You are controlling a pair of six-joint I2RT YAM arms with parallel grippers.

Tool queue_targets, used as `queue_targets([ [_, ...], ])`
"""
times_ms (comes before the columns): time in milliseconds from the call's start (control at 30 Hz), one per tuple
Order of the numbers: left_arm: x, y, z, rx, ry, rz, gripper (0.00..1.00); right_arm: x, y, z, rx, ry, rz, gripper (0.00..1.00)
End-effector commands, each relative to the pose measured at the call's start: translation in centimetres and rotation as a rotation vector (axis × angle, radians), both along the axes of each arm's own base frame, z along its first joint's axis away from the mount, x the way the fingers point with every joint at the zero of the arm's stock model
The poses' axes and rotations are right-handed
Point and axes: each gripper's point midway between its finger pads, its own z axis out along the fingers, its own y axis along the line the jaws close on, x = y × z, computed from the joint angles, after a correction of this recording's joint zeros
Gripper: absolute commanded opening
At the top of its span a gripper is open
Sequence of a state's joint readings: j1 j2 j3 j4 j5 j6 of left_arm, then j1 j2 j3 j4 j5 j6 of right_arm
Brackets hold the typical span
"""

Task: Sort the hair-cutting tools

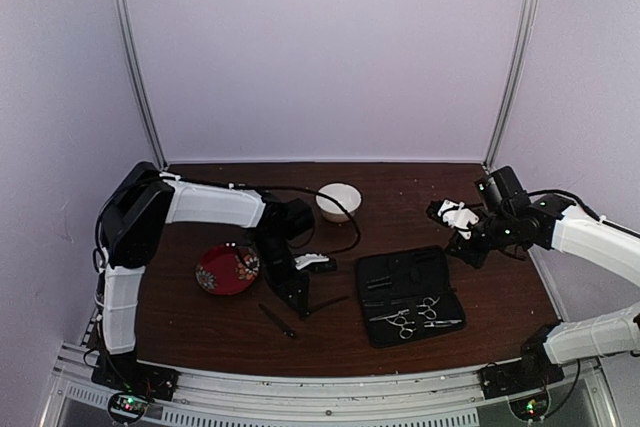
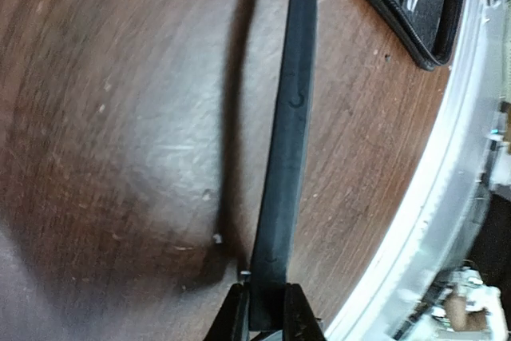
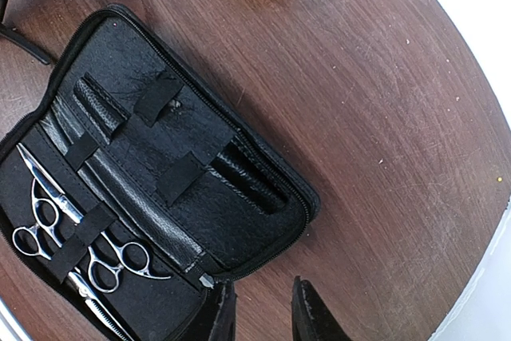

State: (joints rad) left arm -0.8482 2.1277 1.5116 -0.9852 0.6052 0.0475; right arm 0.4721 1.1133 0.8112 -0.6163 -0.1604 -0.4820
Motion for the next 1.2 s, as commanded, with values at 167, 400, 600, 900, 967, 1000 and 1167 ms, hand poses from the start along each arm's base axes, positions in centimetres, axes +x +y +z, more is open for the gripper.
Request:
queue_targets([
  [167, -1.9, -0.9, -0.9, -0.075, 0.262, 0.028, 0.13, -0.2, 0.0, -0.3, -0.002, 0.017, 0.012, 0.25],
  [400, -0.3, 1.3, -3.1, 0.074, 0.191, 0.074, 0.36, -0.3, 0.0, -0.4, -0.002, 0.02, 0.016, 0.25],
  [600, 1.9, 2.0, -2.7, 0.109, 0.105, 0.108, 0.39, -0.3, 0.1, -0.6, -0.005, 0.027, 0.019, 0.25],
  [900, 5.7, 3.6, -1.6, 0.222, -0.122, 0.153, 0.36, -0.3, 0.0, -0.5, -0.006, 0.028, 0.019, 0.25],
  [967, 6.6, 3.6, -0.1, 0.201, -0.214, 0.179, 0.35, -0.3, 0.1, -0.5, -0.006, 0.026, 0.02, 0.25],
  [1000, 6.6, 3.5, 0.6, 0.175, -0.243, 0.189, 0.35, -0.3, 0.1, -0.6, -0.006, 0.027, 0.02, 0.25],
  [1167, 6.7, 2.9, 2.9, 0.193, -0.468, 0.252, 0.36, -0.3, 0.1, -0.8, -0.011, 0.036, 0.027, 0.25],
])
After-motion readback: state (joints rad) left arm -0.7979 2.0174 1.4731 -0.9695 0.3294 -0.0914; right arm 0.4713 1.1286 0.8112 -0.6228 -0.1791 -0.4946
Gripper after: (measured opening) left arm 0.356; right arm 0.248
